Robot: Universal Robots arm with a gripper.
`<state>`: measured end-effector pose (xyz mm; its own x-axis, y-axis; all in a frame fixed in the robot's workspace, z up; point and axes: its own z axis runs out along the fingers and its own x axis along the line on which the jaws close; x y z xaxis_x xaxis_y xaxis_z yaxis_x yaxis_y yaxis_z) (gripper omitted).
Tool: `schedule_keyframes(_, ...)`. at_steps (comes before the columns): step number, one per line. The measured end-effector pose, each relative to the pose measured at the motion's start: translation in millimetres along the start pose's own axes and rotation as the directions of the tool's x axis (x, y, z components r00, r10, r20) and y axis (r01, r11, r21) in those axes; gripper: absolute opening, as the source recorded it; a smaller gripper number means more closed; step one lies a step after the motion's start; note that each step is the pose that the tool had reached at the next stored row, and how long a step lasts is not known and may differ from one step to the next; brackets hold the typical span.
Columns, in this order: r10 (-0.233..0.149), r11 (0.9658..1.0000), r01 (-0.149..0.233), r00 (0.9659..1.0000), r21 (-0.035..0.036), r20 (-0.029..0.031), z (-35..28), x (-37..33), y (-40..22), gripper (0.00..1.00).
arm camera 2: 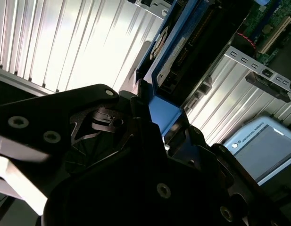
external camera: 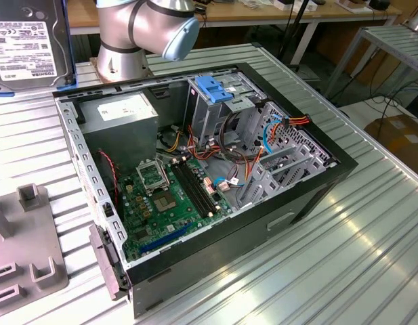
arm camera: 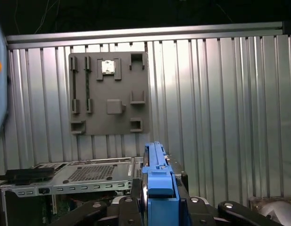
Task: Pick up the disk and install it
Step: 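Pick up the disk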
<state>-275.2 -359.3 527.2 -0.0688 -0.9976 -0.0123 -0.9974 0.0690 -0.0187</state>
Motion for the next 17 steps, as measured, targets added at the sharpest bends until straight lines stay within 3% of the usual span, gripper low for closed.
schedule_keyframes(5,0.0,1.0,0.0,1.0,0.0,0.0006,0.4,-1.4,-20.8,0.37)
schedule_keyframes(15,0.0,1.0,0.0,1.0,-0.0001,0.0009,1.0,-3.6,-52.1,0.37)
schedule_keyframes(17,0.0,1.0,0.0,1.0,-0.0001,0.0009,1.7,-5.9,-85.1,0.37)
